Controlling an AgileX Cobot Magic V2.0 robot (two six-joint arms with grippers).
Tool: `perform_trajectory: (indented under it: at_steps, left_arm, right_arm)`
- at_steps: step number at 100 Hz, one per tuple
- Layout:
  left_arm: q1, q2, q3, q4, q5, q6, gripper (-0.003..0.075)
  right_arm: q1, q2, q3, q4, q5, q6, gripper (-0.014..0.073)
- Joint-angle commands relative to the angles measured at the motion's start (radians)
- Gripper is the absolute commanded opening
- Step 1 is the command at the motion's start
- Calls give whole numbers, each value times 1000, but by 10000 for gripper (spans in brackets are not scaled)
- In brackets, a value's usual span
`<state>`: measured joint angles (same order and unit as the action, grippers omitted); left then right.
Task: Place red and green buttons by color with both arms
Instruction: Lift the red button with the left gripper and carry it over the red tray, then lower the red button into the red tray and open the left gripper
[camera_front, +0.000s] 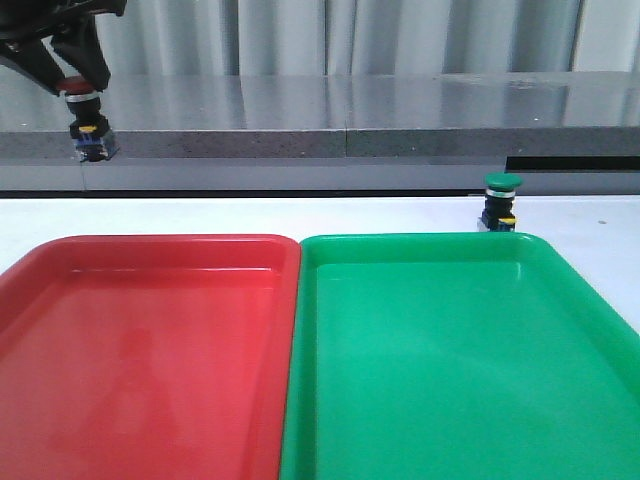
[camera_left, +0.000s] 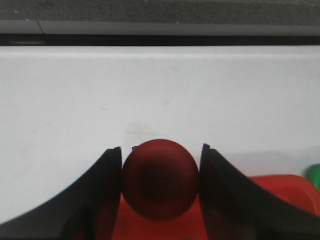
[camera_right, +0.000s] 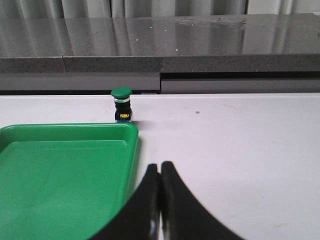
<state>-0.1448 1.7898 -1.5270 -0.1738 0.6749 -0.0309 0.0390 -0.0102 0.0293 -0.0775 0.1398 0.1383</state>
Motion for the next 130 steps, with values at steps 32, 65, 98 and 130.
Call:
perform_trajectory:
  at_steps: [32, 65, 98, 130]
  left_arm:
    - [-143, -183, 334, -101, -261, -7, 188]
    - [-199, -185, 493, -146, -389, -7, 188]
    - [-199, -165, 526, -142, -417, -7, 188]
    - [-199, -125, 526, -142, -411, -5, 192]
  right_arm:
    - [-7, -19, -17, -1, -81, -12, -60]
    - [-7, -19, -17, -1, -81, -12, -60]
    - [-7, -19, -17, -1, -81, -12, -60]
    - [-7, -19, -17, -1, -81, -12, -60]
